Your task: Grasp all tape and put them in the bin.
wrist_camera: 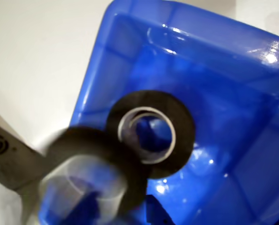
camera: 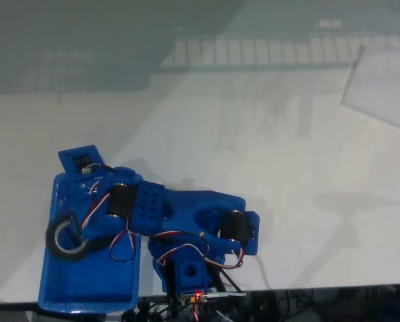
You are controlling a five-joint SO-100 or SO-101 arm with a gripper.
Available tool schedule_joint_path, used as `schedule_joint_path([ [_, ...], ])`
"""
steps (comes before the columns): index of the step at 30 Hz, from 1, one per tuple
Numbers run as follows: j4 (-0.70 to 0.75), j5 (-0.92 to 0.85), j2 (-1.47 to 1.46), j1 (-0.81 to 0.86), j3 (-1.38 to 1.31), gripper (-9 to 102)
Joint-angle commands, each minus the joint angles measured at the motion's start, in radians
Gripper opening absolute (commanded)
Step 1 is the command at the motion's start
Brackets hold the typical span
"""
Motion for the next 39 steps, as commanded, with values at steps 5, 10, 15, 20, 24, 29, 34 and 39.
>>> schedule_joint_path([
  [5,-0.054,0.075,0.009,-0.003,-0.008,27],
  [10,-0.124,0.117,0.0,0.057,-0.012,27],
  [15,-0.267,0.118,-0.021,0.287,-0.02,28],
  [20,-0.449,0.133,-0.052,0.601,-0.018,28],
  [24,-0.683,0.209,-0.084,0.873,0.006,25],
  [29,-0.884,0.268,-0.064,1.132,0.069,24],
  [34,-1.011,0.322,0.083,1.289,0.235,24],
  [39,-1.012,0.371,0.225,1.376,0.374,24],
])
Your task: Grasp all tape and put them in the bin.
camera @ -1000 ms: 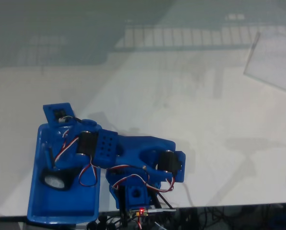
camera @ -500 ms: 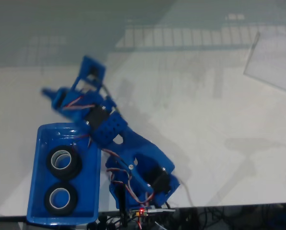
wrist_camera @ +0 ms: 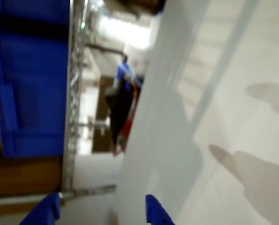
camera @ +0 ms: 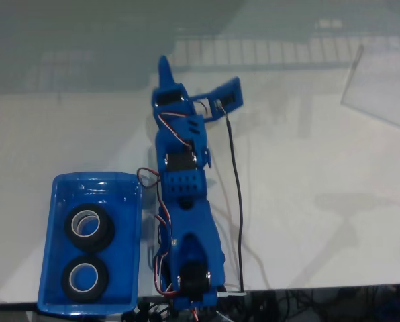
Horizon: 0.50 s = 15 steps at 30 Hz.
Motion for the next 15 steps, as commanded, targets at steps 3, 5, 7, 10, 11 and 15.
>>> schedule_joint_path([
  [3,-0.017,0.04,0.126,0.077,0.091,23],
  [5,-0.006,0.048,0.176,0.098,0.132,23],
  [7,-0.002,0.055,0.23,0.117,0.175,22],
  [10,-0.002,0.051,0.291,0.133,0.239,20],
  [11,-0.002,0.048,0.31,0.138,0.259,19],
  [15,0.014,0.025,0.414,0.153,0.351,17],
])
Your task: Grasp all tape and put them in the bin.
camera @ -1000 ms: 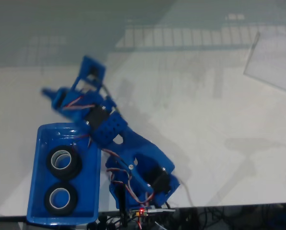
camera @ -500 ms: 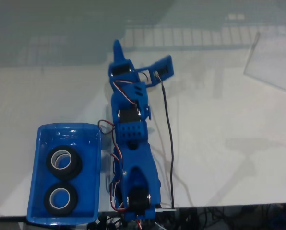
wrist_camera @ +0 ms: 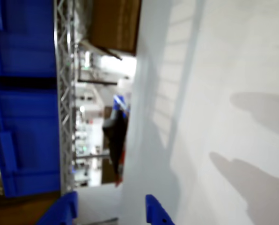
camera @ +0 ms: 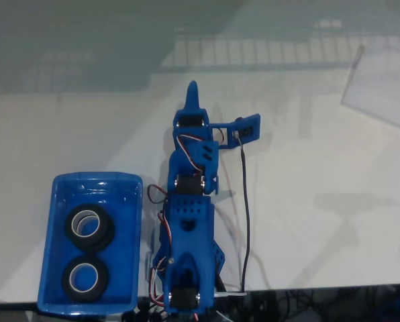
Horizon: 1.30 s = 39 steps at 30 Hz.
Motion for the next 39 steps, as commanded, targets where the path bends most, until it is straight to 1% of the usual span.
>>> schedule_joint_path([
  [1,0.011,-0.025,0.094,0.012,0.051,16],
  [4,0.015,-0.04,0.166,0.015,0.117,14],
  [8,0.034,-0.061,0.166,0.017,0.149,10],
  [12,0.051,-0.087,0.166,0.018,0.179,0],
  [13,0.061,-0.086,0.166,0.021,0.179,0],
  [25,0.279,-0.078,0.164,0.021,0.181,0],
  [39,0.282,-0.071,0.164,0.023,0.181,0],
])
